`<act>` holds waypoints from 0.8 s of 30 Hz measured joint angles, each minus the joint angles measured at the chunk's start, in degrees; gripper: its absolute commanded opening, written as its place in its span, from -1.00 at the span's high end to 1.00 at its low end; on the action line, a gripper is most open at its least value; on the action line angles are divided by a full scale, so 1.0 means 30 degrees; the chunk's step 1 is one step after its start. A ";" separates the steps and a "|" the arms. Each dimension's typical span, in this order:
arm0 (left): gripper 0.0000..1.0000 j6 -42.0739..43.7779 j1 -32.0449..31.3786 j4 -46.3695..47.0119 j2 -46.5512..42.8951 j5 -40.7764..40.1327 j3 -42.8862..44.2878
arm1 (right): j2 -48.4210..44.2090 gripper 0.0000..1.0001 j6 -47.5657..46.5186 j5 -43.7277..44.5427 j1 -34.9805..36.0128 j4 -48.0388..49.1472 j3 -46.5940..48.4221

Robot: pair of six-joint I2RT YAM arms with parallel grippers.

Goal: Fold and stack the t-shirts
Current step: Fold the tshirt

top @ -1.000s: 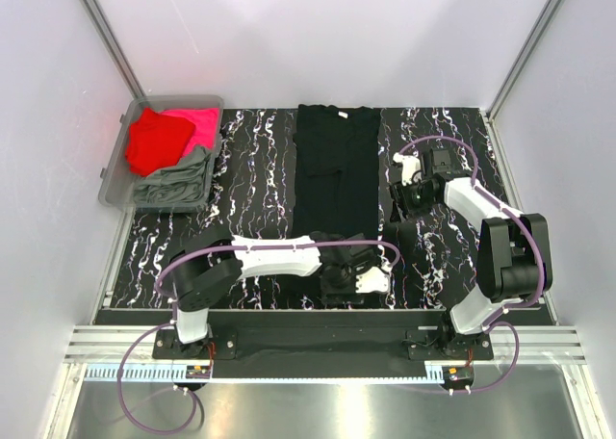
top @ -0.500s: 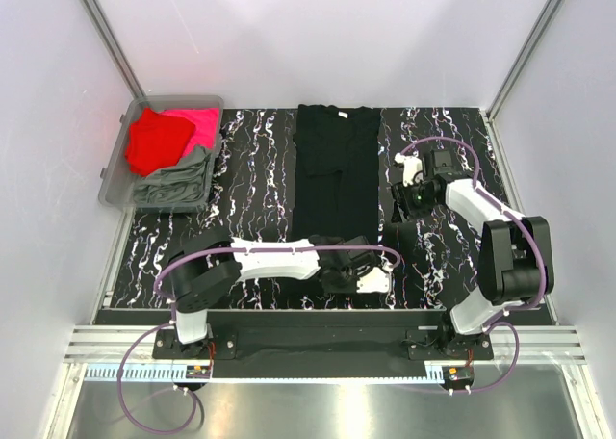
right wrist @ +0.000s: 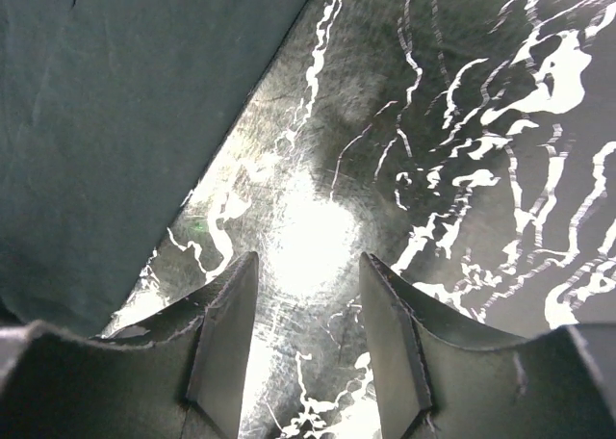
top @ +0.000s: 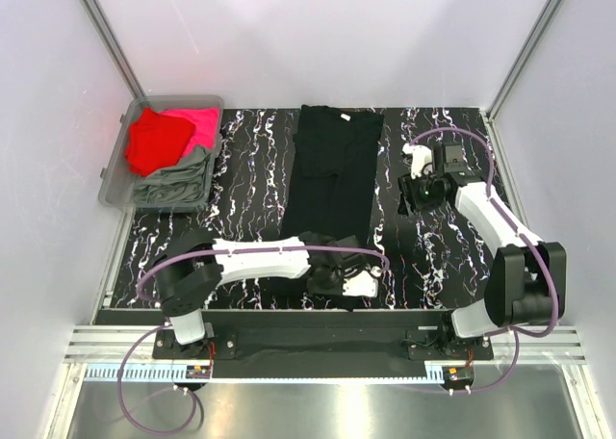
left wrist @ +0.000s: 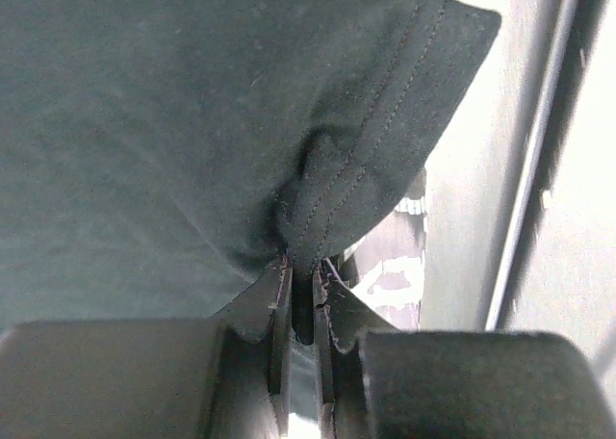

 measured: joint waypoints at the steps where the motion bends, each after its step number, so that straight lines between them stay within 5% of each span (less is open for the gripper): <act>1: 1.00 0.0131 0.0015 -0.0408 -0.0291 -0.0131 0.0022 | -0.0189 -0.07 -0.0058 0.0044 -0.0044 -0.0153 0.0124; 13: 1.00 0.3213 0.2492 -0.2739 -0.0772 -0.0692 0.4328 | -0.0452 -0.06 -0.0321 0.0437 -0.1071 -0.0969 0.1457; 24: 1.00 0.7541 0.5952 -0.3089 0.2601 -0.0707 0.9005 | 0.1188 -0.06 -0.0299 0.0481 -0.1705 -0.0976 0.3191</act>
